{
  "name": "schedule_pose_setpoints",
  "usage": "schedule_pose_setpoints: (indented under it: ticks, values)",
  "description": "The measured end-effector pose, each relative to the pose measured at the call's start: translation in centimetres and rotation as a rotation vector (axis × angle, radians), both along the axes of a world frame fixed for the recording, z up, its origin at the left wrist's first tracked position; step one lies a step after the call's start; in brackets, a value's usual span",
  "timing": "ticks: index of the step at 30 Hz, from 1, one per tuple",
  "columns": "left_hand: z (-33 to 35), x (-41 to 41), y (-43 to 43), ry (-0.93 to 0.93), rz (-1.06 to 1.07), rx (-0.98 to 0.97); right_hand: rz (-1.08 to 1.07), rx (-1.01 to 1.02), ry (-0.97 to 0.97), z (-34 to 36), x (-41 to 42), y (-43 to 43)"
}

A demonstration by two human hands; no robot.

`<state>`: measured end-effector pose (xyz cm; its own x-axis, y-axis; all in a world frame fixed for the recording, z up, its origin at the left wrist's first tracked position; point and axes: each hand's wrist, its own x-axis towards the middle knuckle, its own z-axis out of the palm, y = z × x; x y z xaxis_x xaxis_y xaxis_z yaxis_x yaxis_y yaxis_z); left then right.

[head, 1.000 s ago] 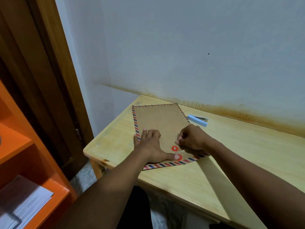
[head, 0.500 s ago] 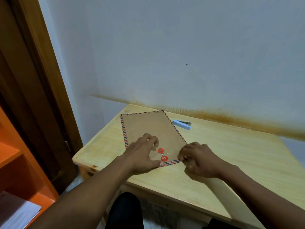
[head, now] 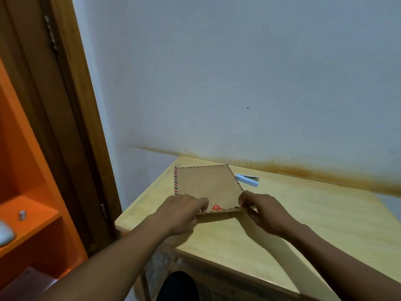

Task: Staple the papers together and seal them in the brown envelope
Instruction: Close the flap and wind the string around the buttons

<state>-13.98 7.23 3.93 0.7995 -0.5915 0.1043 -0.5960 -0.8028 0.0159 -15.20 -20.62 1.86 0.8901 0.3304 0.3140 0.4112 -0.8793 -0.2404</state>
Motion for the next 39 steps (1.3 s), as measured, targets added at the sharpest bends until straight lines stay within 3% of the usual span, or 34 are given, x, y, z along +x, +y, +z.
schedule_pose_setpoints:
  ticks: [6, 9, 13, 19, 26, 32, 35, 39]
  values:
    - [5.0, 2.0, 2.9, -0.209, 0.058, -0.355, 0.012, 0.407, -0.106, 7.5, 1.4, 0.2]
    - [7.6, 2.6, 3.4, -0.237, 0.081, -0.664, 0.022, 0.502, -0.129, 11.6, 2.0, -0.1]
    - [11.9, 3.2, 1.7, -0.197, 0.073, -1.079, 0.076, 0.594, -0.124, 17.0, 2.1, -1.1]
    - [16.4, 4.5, -3.1, -0.110, 0.068, -1.423, 0.103, 0.836, -0.085, 21.7, 1.0, -5.4]
    - [18.9, 6.2, -7.7, -0.002, 0.035, -1.596, 0.053, 0.983, -0.017, 22.2, -0.7, -10.2]
    - [20.1, 7.9, -11.2, 0.111, 0.043, -1.678, -0.085, 0.941, 0.084, 19.5, -1.2, -11.8]
    - [19.2, 8.5, -13.5, 0.209, 0.046, -1.612, -0.234, 0.964, -0.025, 18.0, -1.4, -12.8]
    - [14.3, 9.0, -16.6, 0.431, 0.059, -1.298, -0.414, 0.973, -0.036, 15.6, -1.6, -15.6]
